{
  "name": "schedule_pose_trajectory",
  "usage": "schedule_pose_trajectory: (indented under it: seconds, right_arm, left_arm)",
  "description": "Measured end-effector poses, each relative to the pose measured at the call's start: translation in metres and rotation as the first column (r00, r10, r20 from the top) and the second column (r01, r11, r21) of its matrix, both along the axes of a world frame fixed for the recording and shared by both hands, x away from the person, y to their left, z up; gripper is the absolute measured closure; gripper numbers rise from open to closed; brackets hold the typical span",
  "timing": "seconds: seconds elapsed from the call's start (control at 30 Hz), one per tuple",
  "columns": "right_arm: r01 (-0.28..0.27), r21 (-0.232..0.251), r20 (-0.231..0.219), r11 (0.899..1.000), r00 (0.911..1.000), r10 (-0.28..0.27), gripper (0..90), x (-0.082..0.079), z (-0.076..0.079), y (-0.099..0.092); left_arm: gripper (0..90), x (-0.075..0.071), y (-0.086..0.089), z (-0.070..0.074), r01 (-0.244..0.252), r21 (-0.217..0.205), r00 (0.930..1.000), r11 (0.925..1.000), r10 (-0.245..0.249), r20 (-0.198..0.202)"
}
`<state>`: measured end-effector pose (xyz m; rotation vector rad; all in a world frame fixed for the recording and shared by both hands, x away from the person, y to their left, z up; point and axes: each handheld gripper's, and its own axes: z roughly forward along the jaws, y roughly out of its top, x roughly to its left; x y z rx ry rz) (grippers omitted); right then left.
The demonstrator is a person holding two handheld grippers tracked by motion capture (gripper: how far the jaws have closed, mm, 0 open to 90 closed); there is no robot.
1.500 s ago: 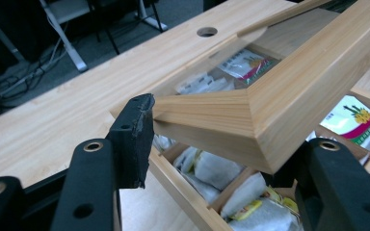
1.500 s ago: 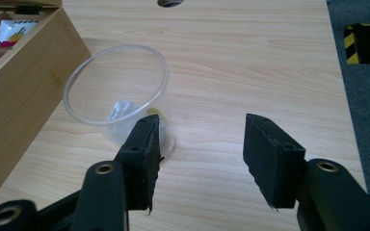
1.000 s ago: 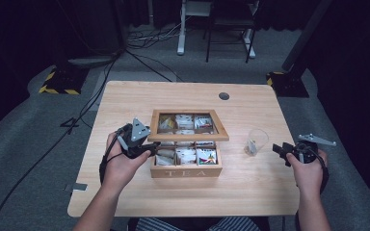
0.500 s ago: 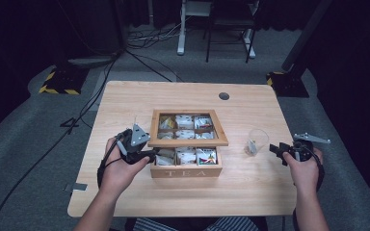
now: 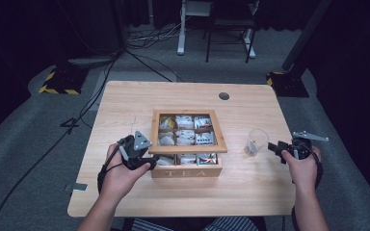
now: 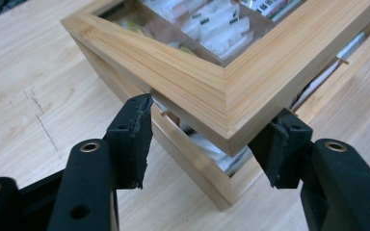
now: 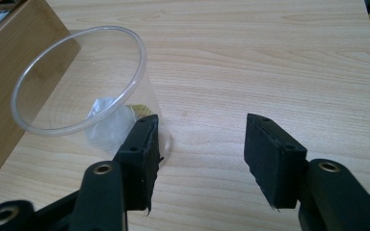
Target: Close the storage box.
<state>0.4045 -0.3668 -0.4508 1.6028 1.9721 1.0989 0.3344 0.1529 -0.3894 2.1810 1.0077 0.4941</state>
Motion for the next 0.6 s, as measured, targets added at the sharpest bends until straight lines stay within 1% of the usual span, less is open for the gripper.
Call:
schedule_pose_trajectory:
  seconds: [0.17,0.23,0.27,0.3,0.33,0.5,0.6]
  right_arm:
    - [-0.003,0.002,-0.001,1.0,1.0,0.003,47.6,0.002,-0.001,0.001]
    - [-0.002,0.003,-0.004,1.0,1.0,0.002,47.6,0.003,-0.001,0.002]
    - [-0.004,0.003,-0.005,1.0,1.0,0.004,47.5,0.003,-0.001,0.002]
    - [-0.006,0.003,-0.007,1.0,1.0,0.006,47.5,0.003,-0.002,0.002]
    - [-0.007,0.002,-0.008,1.0,0.9999,0.007,47.5,0.004,-0.002,0.002]
    - [-0.008,0.002,-0.012,1.0,0.9999,0.008,47.4,0.005,-0.004,0.003]
    - [-0.007,0.002,-0.02,1.0,0.9998,0.007,47.4,0.005,-0.005,0.002]
  left_arm:
    - [43.8,-0.001,0.001,-0.003,0.01,0.004,0.9992,0.9999,-0.01,-0.038]
    - [45.8,-0.001,0.002,-0.006,0.022,-0.014,0.9976,0.9997,-0.023,-0.065]
    - [46.3,0.0,0.002,-0.007,0.025,-0.015,0.9969,0.9996,-0.026,-0.074]
    - [46.5,0.0,0.002,-0.008,0.028,-0.016,0.9964,0.9995,-0.029,-0.08]
    - [46.5,0.0,0.002,-0.008,0.029,-0.007,0.9965,0.9996,-0.029,-0.078]
    - [46.5,0.0,0.002,-0.011,0.039,-0.005,0.9945,0.9992,-0.04,-0.097]
    - [46.5,0.0,0.002,-0.012,0.048,-0.001,0.9923,0.9988,-0.048,-0.114]
